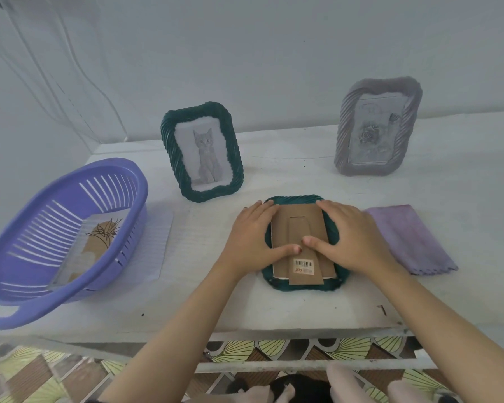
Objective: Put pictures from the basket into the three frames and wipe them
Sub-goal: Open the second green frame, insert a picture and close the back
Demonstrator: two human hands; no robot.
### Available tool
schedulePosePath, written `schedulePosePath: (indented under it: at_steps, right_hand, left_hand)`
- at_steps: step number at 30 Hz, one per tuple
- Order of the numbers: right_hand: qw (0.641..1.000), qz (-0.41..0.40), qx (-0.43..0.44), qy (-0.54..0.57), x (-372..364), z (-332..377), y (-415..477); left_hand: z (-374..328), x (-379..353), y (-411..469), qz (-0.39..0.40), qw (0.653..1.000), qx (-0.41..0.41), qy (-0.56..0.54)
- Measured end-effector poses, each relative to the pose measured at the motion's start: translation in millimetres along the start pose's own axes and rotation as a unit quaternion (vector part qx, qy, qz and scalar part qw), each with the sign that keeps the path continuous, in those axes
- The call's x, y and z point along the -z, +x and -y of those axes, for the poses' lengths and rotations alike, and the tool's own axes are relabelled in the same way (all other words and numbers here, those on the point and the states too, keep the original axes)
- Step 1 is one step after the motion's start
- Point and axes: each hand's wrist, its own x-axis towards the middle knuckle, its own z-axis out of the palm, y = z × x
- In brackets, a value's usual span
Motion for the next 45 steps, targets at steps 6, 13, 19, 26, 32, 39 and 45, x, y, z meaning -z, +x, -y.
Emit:
schedulePosePath:
  at_steps: [6, 13, 19, 26, 32, 39, 45]
  right_hand:
    - [1.000, -0.015, -0.009, -0.005, -9.1, -4.0, -1.9]
    - [0.999, 0.004, -0.005, -0.034, -11.6, -5.5, -2.1]
    - [0.999, 0.014, -0.006, -0.047, -10.9, -4.5, -1.6]
    - [0.996, 0.031, -0.015, -0.084, -11.1, -2.9, 1.2]
    - [0.994, 0.049, -0.046, -0.086, -11.0, -1.8, 2.3]
    - [0.995, 0.040, -0.092, -0.006, -4.1, 9.0, -5.3]
    - [0.989, 0.005, -0.137, 0.064, -8.0, 20.9, -17.8]
  left_hand:
    - [4.5, -6.5, -1.1, -0.044, 0.997, -0.012, 0.057]
    - [4.9, -10.5, -4.2, -0.073, 0.991, -0.003, 0.114]
    - [4.8, -11.3, -4.1, -0.063, 0.990, 0.012, 0.127]
    - [4.3, -11.1, -1.7, -0.055, 0.988, 0.009, 0.147]
    - [1.1, -13.2, 1.3, -0.045, 0.988, 0.017, 0.145]
    - [-4.9, -13.6, -10.5, -0.069, 0.993, 0.060, 0.081]
    - [-11.5, -16.0, -17.7, -0.023, 0.993, 0.109, 0.028]
